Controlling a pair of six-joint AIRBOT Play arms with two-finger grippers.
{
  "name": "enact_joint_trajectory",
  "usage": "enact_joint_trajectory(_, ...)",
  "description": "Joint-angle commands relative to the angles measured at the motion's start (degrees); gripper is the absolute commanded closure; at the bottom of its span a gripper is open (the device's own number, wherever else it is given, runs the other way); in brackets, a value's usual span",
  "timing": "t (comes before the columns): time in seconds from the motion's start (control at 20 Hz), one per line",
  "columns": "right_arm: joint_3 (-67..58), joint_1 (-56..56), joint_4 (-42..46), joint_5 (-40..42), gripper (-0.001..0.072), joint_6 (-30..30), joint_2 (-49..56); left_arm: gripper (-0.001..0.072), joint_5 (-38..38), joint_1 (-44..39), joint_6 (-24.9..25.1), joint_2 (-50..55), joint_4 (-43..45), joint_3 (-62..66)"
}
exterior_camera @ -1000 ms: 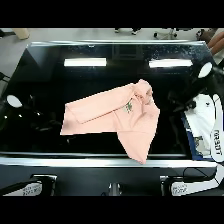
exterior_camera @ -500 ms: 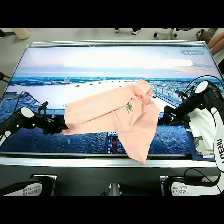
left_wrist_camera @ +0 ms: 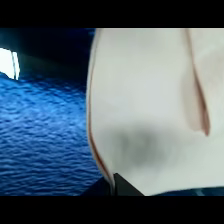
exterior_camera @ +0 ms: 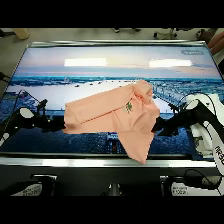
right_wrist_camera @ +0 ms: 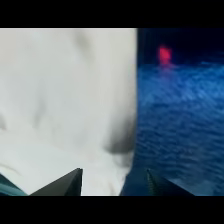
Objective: Fold the shirts.
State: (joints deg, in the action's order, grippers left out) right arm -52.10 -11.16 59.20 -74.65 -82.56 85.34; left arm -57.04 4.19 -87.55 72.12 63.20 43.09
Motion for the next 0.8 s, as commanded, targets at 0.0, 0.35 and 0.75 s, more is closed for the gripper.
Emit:
enact_joint_trajectory(0.0, 5.3, 1.4, -7.0, 9.0, 0.0288, 1.2, 0.6, 0.0686, -1.4, 0.0, 0.2, -4.1, -0.5, 0.0)
enact_joint_trajectory(0.35, -16.3, 1.0, -7.4, 4.5, 0.0694, 4.4, -10.1, 0.0686, -0.9, 0.2, 3.0, -17.7, -1.3, 18.7)
enact_joint_trajectory(0.75, -56.7, -2.7, 5.6, 25.1, 0.0693, -1.2, -45.2, 0.0686, 9.2, 0.1, -4.3, -34.0, 8.3, 67.2)
